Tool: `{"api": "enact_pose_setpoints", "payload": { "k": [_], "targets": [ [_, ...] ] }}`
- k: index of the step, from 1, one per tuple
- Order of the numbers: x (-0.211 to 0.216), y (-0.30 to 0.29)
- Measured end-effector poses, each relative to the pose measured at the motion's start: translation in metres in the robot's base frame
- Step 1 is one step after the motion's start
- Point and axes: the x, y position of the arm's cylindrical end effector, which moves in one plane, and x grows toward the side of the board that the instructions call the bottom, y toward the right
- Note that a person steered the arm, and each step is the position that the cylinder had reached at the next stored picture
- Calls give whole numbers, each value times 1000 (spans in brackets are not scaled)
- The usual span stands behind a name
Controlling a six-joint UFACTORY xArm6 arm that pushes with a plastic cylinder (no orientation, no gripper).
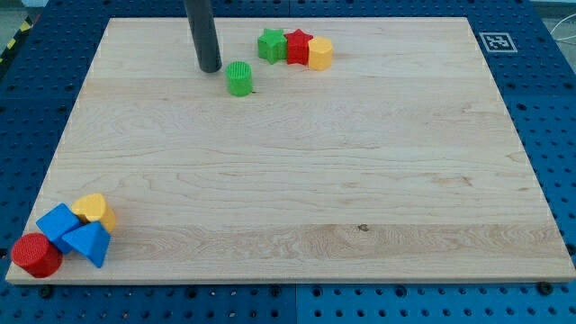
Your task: Separate the red star and green star
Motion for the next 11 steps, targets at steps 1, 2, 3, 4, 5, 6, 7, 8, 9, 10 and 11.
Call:
{"api": "enact_pose_setpoints", "payload": {
  "k": [1, 2, 3, 4, 5, 6, 7, 8, 9, 10, 11],
  "targets": [
    [-21, 16],
    [-42, 33],
    [-63, 49],
    [-77, 63],
    [-82, 76],
    [-86, 94],
    [-66, 104],
    [-38, 108],
    [-14, 109],
    [2, 110],
    [-12, 119]
  ]
}}
